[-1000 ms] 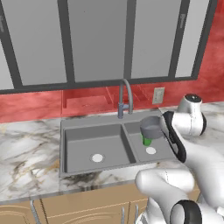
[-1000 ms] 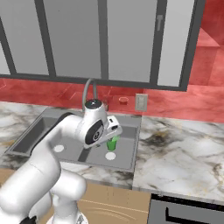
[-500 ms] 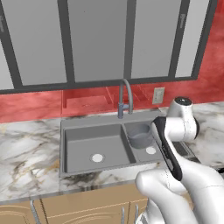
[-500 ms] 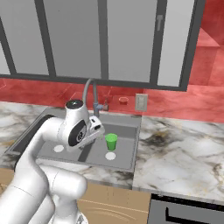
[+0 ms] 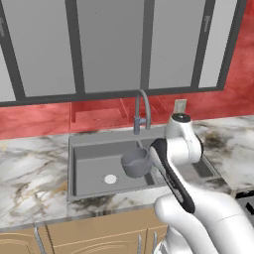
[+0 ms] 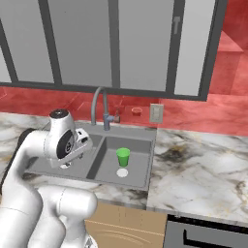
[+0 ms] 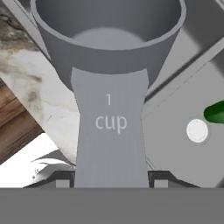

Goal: Move any existing items from the left basin to the right basin for drying. Then move the measuring cup from the counter to the left basin of the sink for washing.

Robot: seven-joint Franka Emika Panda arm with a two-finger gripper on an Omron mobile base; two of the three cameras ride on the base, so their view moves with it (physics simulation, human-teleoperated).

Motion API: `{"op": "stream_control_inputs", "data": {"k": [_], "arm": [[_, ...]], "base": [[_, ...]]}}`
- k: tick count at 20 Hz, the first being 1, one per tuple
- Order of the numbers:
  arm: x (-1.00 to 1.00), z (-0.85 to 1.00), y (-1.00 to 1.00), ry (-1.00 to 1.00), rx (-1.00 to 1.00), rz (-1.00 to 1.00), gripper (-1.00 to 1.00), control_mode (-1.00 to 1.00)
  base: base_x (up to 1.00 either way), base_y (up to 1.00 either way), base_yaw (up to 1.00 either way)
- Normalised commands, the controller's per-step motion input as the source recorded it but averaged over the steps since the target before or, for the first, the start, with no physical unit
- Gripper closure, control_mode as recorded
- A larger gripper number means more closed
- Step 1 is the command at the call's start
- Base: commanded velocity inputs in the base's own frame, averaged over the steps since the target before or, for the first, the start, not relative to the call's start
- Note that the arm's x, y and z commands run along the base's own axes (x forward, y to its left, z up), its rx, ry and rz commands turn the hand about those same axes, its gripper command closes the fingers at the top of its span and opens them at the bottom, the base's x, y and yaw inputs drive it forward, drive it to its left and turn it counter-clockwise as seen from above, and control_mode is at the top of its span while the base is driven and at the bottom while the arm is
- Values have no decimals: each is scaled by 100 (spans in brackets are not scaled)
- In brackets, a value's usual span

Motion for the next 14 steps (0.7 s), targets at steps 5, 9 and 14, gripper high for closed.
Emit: {"op": "stream_control_inputs", "data": {"k": [5, 9, 14], "arm": [[42, 0, 62, 20, 7, 0, 100, -100], [78, -7, 16, 16, 3, 0, 100, -100], [84, -14, 33, 16, 0, 0, 100, -100]], "base": [[0, 0, 0], [0, 0, 0], [0, 0, 0]]}}
